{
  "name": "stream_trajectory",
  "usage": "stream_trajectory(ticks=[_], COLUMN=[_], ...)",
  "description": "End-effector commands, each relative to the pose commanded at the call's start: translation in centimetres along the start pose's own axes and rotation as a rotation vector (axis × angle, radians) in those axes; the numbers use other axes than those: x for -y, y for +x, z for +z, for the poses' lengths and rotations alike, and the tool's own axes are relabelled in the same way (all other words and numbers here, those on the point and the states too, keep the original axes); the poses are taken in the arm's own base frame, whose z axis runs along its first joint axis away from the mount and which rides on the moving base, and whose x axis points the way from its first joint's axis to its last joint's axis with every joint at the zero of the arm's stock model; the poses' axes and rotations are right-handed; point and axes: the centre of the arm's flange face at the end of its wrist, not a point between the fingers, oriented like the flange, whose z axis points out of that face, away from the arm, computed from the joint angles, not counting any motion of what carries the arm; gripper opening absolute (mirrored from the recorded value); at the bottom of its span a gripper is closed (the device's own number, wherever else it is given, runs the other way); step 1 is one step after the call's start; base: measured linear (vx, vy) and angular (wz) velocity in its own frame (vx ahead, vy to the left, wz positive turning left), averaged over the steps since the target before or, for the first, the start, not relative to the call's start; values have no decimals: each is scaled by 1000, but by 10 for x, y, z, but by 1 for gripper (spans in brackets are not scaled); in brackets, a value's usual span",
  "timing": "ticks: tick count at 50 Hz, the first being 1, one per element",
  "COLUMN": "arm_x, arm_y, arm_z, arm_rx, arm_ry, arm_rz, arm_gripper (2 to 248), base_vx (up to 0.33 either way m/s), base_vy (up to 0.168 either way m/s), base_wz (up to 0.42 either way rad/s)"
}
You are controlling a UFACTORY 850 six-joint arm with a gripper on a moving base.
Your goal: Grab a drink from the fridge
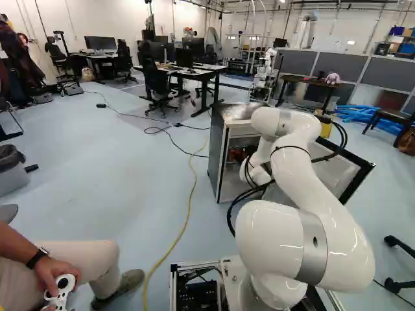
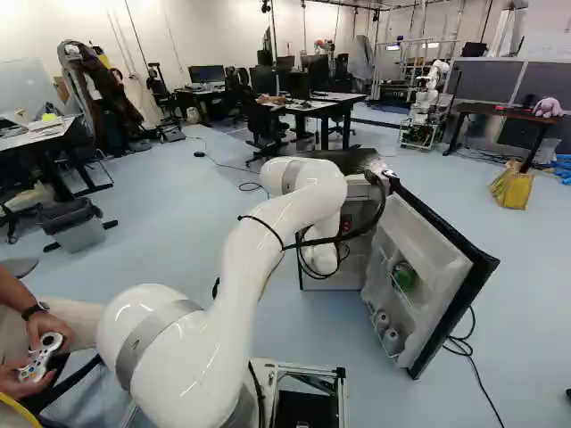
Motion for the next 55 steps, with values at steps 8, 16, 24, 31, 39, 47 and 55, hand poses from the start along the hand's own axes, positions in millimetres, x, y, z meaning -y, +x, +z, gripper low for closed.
stream_trajectory(ticks=[8, 16, 24, 31, 39, 47, 55], arm_x=[0, 0, 1, 4, 8, 10, 11], arm_y=[-7, -12, -13, -13, -13, -13, -13], arm_z=[4, 6, 7, 11, 15, 20, 24], arm_rx=[-2, -1, -2, -6, -12, -18, -25], arm_ry=[1, 2, 3, 8, 16, 21, 23], arm_rz=[-1, -1, -2, -5, -9, -13, -16], arm_gripper=[139, 139, 139, 139, 139, 139, 139], base_vx=[0, 0, 0, 0, 0, 0, 0], base_vy=[0, 0, 0, 0, 0, 0, 0], base_wz=[0, 0, 0, 0, 0, 0, 0])
